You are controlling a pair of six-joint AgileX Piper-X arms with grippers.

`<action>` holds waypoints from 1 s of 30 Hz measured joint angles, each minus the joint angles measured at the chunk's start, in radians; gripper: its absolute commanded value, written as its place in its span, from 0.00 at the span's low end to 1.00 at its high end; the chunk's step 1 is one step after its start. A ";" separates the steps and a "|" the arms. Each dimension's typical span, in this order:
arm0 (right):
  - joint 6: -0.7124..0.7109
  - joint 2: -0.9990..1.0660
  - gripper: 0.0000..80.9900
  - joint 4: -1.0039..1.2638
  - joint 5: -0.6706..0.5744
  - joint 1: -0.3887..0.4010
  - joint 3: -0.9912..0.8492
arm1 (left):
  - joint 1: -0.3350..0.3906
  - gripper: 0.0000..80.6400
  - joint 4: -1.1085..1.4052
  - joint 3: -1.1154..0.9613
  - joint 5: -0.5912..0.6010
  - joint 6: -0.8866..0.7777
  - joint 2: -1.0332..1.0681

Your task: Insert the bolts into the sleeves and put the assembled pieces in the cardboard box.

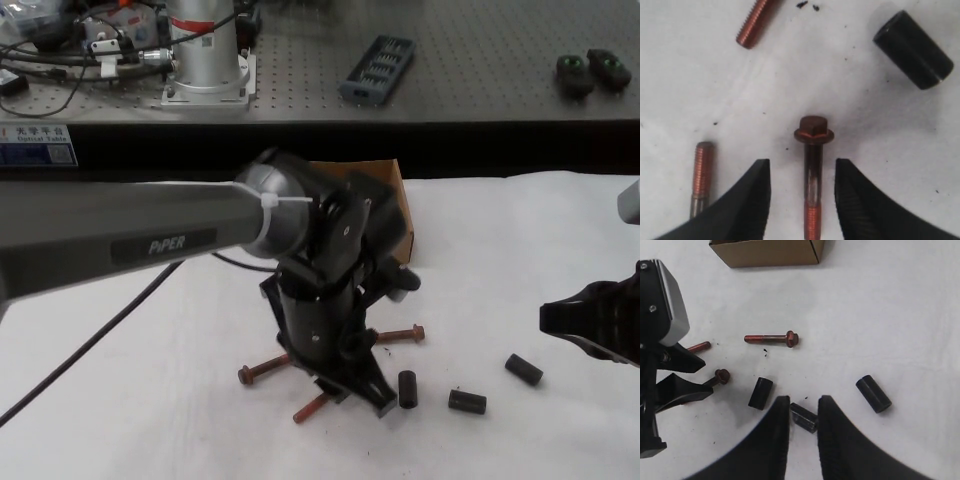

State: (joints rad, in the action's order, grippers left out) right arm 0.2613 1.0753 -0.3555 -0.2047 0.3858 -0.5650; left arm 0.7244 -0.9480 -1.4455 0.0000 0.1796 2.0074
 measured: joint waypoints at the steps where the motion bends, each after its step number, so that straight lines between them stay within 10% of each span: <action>1: 0.000 0.000 0.21 0.000 0.000 0.000 0.000 | 0.000 0.39 0.000 0.000 0.000 0.000 0.000; 30: 0.013 0.000 0.21 0.000 0.000 0.000 0.000 | 0.000 0.32 0.006 -0.009 0.041 0.022 0.040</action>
State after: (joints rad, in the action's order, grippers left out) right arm 0.2742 1.0753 -0.3555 -0.2047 0.3858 -0.5650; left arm 0.7244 -0.9423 -1.4545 0.0408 0.2018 2.0472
